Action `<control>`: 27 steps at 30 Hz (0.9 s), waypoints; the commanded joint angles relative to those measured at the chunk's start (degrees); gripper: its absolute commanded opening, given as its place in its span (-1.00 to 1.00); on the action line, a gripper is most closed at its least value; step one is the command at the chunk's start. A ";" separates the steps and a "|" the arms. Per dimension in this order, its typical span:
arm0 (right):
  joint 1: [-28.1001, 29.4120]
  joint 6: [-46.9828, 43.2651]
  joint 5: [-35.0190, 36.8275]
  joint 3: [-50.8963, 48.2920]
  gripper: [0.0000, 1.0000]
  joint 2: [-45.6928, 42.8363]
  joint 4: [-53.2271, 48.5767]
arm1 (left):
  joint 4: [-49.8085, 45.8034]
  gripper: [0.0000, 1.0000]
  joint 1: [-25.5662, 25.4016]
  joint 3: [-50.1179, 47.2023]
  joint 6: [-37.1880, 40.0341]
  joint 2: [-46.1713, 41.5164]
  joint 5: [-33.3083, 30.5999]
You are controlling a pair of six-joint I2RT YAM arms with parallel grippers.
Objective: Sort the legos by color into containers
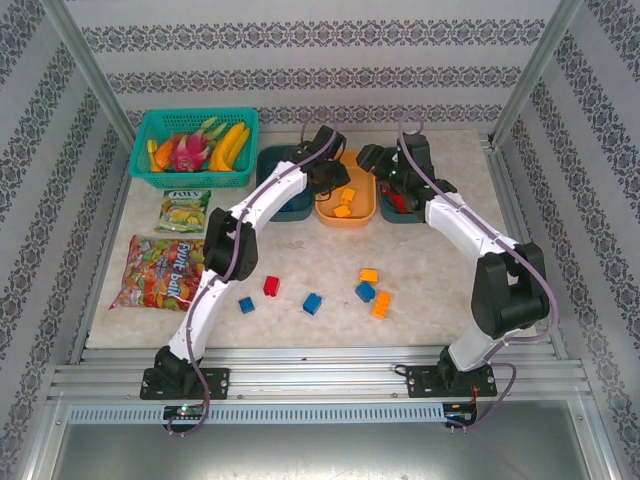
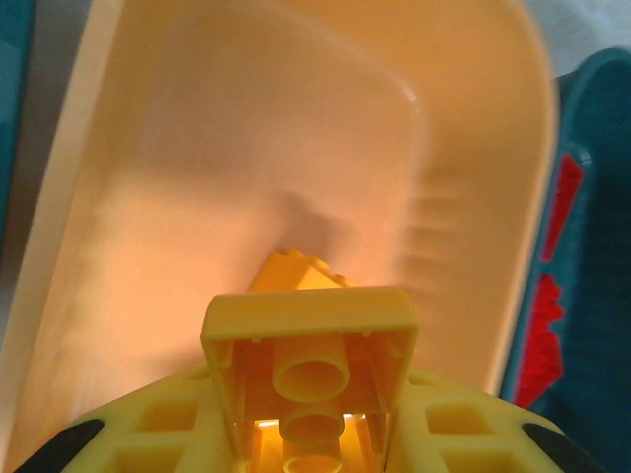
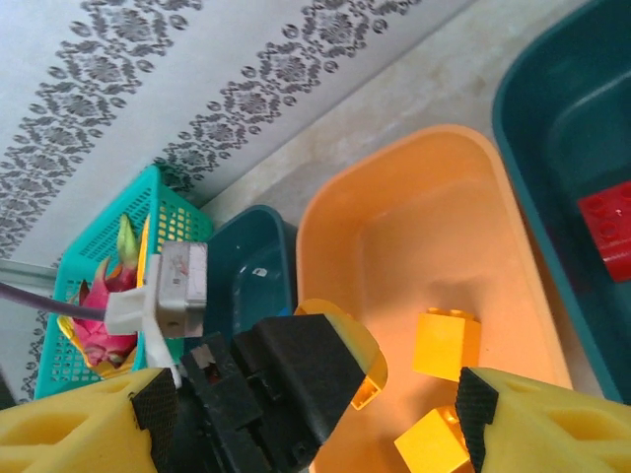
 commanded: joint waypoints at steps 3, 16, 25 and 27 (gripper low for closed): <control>-1.26 2.02 -4.49 0.63 0.53 -0.27 0.20 | -0.01 -0.42 0.71 3.53 2.75 3.22 0.55; -1.70 0.29 -4.57 -1.59 0.53 -3.09 -2.31 | 0.59 0.15 0.71 3.62 0.88 1.31 2.30; 0.66 -6.63 -0.64 0.22 0.53 -8.58 -9.76 | -1.52 0.35 0.48 3.02 -2.43 -10.31 1.75; 2.69 -9.28 0.88 1.29 0.52 -9.80 -13.22 | -3.80 0.37 0.50 1.39 -2.93 -14.67 0.22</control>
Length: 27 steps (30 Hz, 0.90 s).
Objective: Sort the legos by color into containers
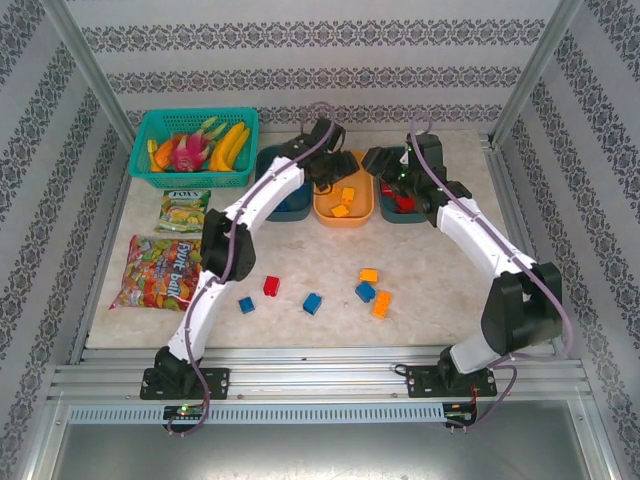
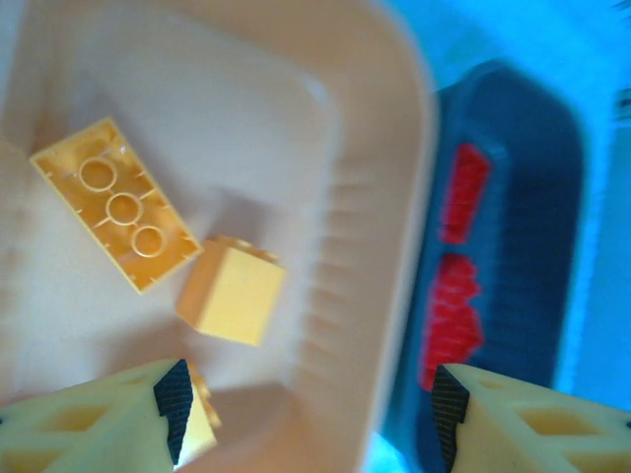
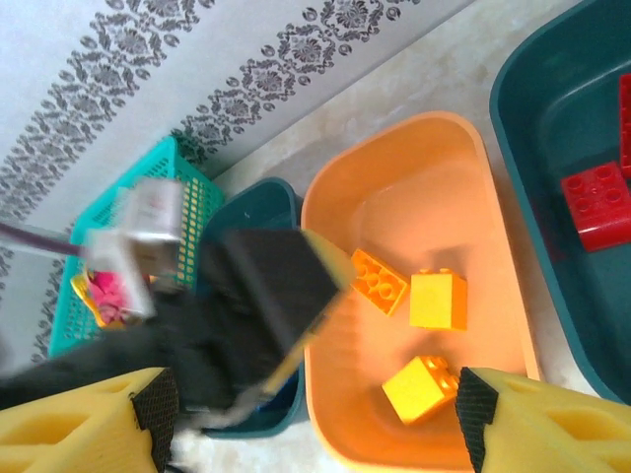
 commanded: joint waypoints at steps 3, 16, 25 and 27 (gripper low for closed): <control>7.03 -7.41 6.28 2.47 0.52 -4.00 -10.67 | -7.28 0.39 0.59 -5.62 -0.68 -18.07 -4.97; 32.72 -9.72 12.72 3.66 0.53 1.31 -21.19 | -7.82 0.48 0.85 -72.98 2.68 -75.24 -11.97; 40.49 6.64 8.77 9.36 0.57 15.53 -23.23 | -13.87 0.47 0.86 -91.43 8.51 -102.22 -11.56; 40.98 10.21 5.96 12.55 0.57 19.78 -24.25 | -14.50 0.47 0.82 -93.62 9.40 -105.89 -10.38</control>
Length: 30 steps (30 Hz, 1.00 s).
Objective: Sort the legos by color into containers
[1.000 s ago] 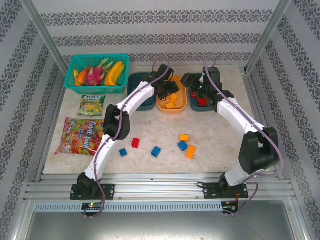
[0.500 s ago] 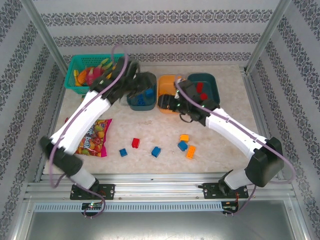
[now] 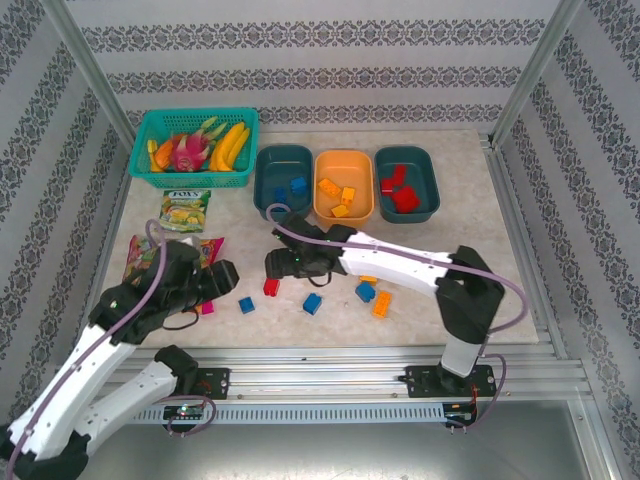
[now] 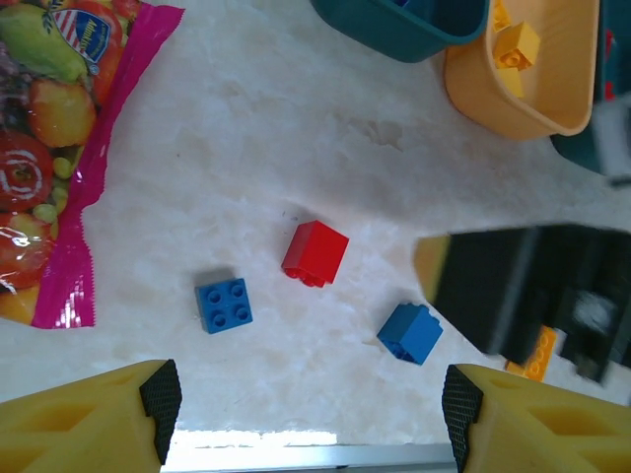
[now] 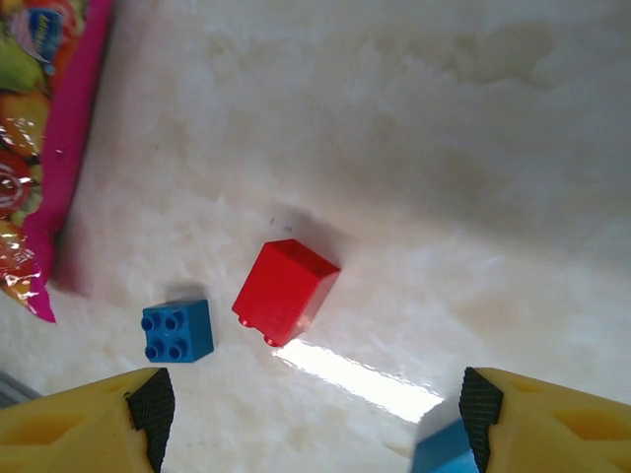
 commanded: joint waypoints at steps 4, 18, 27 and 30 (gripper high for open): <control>1.79 14.92 -4.24 7.49 0.59 8.94 -4.02 | -3.38 0.47 0.47 -5.70 4.86 -7.96 4.78; 2.94 29.00 -1.16 17.07 0.27 21.79 -8.98 | -4.85 0.52 0.53 -7.49 2.46 -13.98 9.74; 2.77 28.84 1.45 19.77 -0.43 22.93 -12.37 | -4.17 0.52 0.53 -6.83 1.96 -13.80 10.03; 2.02 24.50 6.58 19.85 -0.57 18.69 -13.60 | -0.81 0.53 0.53 -6.95 1.78 -12.00 11.50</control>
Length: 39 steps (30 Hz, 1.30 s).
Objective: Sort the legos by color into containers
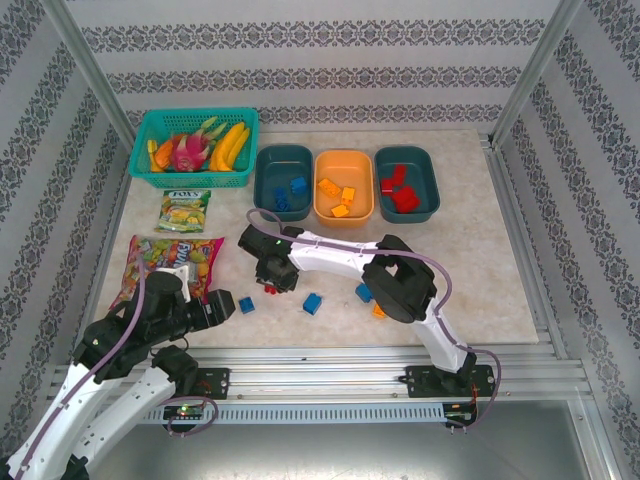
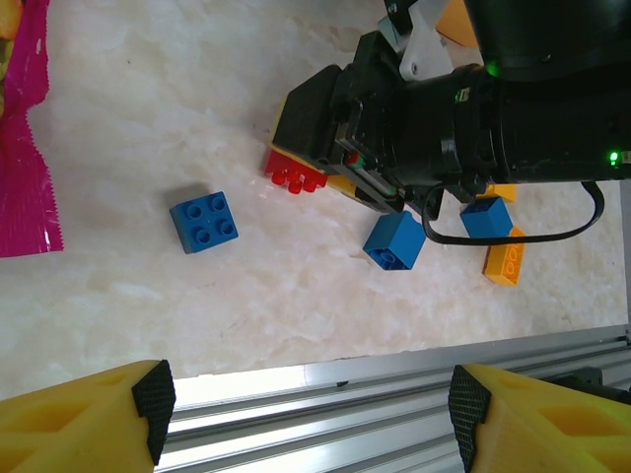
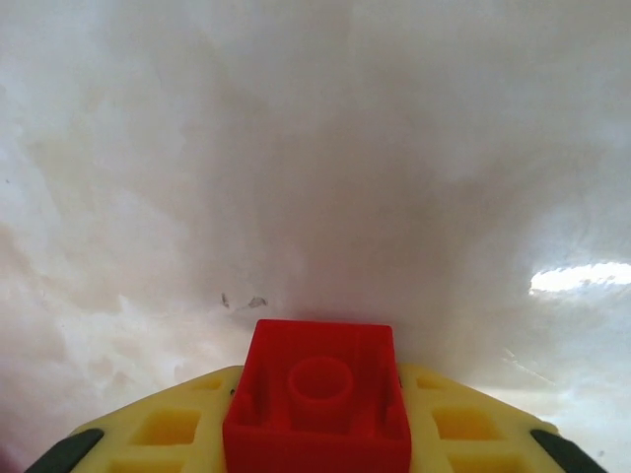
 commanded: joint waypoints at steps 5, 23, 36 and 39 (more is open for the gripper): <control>-5.70 -13.38 15.27 -1.31 -0.69 -14.58 -7.82 | 14.11 0.53 0.52 1.59 -1.83 10.65 5.28; -46.71 -35.97 6.81 -2.06 -0.70 -15.30 -9.01 | 42.22 0.54 -4.27 32.24 -0.12 63.45 11.41; -53.87 -38.80 5.95 17.90 -0.70 1.85 -14.52 | 38.39 0.56 -5.80 69.74 0.52 95.53 16.42; -54.60 -40.08 6.85 23.03 -0.70 5.36 -16.28 | 34.87 0.55 -5.88 79.44 0.58 102.26 17.35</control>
